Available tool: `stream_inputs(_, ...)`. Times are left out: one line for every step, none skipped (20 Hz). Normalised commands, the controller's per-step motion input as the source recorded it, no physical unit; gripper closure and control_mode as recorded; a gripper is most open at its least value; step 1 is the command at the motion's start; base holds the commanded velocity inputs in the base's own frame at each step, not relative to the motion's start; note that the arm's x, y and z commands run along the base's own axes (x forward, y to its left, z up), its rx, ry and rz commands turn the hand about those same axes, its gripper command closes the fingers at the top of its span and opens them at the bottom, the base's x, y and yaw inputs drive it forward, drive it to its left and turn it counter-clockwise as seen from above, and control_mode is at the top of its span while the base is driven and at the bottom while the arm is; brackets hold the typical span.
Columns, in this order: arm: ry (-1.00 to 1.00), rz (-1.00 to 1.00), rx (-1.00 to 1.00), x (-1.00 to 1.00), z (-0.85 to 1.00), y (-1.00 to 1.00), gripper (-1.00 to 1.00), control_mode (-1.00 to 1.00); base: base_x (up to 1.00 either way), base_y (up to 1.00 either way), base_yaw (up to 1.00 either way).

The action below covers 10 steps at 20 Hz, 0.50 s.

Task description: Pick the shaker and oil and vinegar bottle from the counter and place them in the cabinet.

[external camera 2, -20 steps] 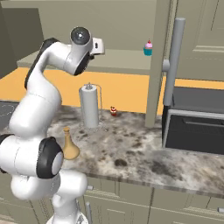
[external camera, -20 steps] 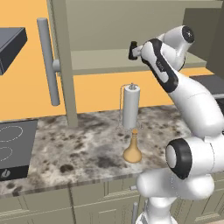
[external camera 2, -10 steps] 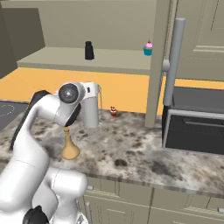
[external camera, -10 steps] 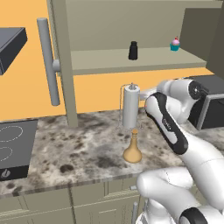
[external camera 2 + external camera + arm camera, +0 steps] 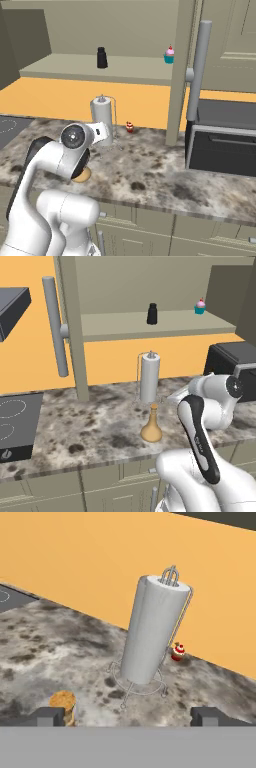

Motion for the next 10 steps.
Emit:
stream_inputs(0.07,0.02,-0.11,-0.26,-0.97,0.1,-1.0,-1.0,0.0,0.0,0.0)
stream_inputs(0.1,0.02,-0.11,-0.13,-0.9,0.14,-1.0,-1.0,0.0,0.0,0.0)
stream_inputs(0.11,0.02,-0.11,-0.04,-0.8,0.15,-1.0,-1.0,0.0,0.0,0.0)
stream_inputs(0.13,0.02,-0.11,-0.01,-0.76,0.15,-1.0,-1.0,0.0,0.0,0.0)
stream_inputs(0.14,0.02,-0.11,-0.04,-0.74,0.16,-1.0,-1.0,0.0,0.0,0.0)
stream_inputs(0.1,0.03,-0.1,-0.09,-0.61,0.21,-1.0,-1.0,0.0,0.0,0.0)
stream_inputs(0.0,0.04,-0.01,-0.09,-0.1,0.24,-1.0,-1.0,0.0,0.0,0.0)
stream_inputs(0.01,0.02,0.0,0.0,-0.07,0.29,-1.0,-1.0,0.0,0.0,0.0)
stream_inputs(0.04,0.02,0.0,0.0,-0.18,0.31,-1.0,-1.0,0.0,0.0,0.0)
stream_inputs(0.06,0.0,0.0,0.03,-0.26,0.38,-1.0,-1.0,0.0,0.0,0.0)
